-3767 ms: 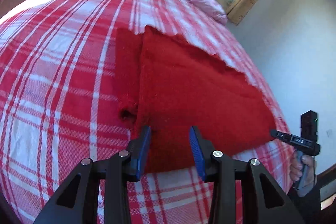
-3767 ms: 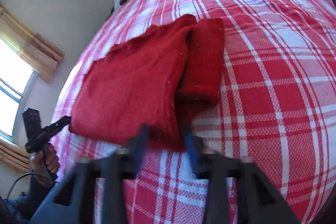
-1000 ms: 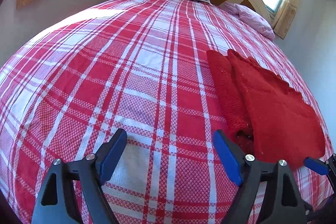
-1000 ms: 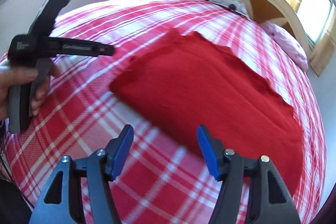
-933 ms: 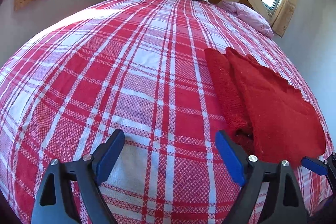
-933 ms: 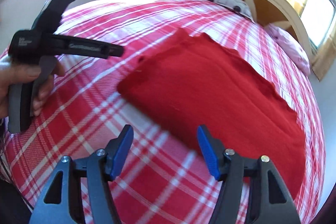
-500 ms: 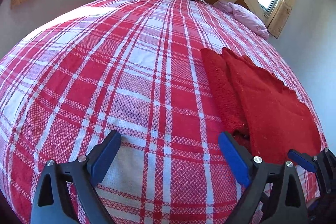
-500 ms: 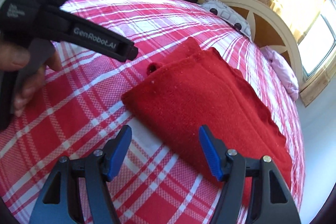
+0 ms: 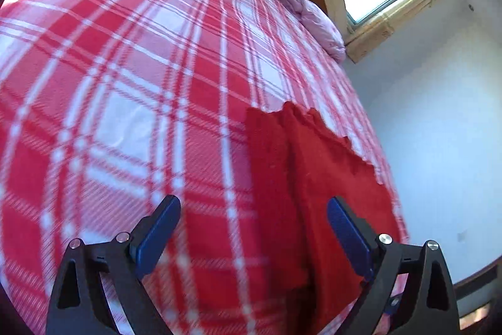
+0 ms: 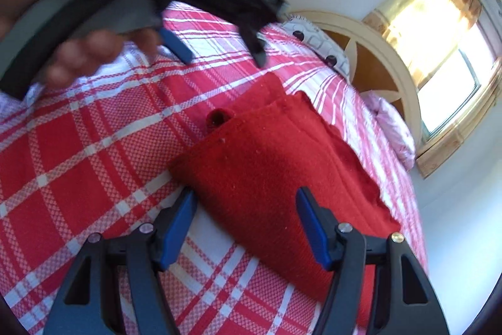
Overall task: Fold small clothes
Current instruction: 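Move both grippers to the side edge of the folded sweater, then grasp the folded sweater's side edge with both grippers, then lift the side edge with both grippers and fold it over the sweater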
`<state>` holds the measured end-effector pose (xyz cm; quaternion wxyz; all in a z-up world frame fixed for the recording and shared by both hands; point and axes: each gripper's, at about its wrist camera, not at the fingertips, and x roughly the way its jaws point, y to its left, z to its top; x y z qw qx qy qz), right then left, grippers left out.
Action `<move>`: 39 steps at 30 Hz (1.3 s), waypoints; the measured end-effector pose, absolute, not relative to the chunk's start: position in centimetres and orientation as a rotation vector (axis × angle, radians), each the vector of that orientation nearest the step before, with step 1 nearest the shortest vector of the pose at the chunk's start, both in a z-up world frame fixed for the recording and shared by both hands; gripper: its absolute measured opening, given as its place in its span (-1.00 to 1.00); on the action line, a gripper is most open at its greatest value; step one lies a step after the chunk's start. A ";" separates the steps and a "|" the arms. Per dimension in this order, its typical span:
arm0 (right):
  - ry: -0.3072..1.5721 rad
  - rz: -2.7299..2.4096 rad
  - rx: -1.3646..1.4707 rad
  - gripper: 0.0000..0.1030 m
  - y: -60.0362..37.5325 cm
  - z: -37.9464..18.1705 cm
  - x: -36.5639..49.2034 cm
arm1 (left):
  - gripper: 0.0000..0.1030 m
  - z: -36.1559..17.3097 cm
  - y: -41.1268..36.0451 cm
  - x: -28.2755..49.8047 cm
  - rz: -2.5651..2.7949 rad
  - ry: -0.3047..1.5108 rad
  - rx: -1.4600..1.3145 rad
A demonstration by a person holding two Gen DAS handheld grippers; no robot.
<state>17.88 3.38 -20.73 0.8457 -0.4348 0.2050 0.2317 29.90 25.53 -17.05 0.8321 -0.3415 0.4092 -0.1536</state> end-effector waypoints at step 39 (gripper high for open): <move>0.425 0.670 -0.821 -0.81 3.3 -18.3 14.3 | -0.76 -14.2 23.4 32.3 -0.396 0.904 -0.704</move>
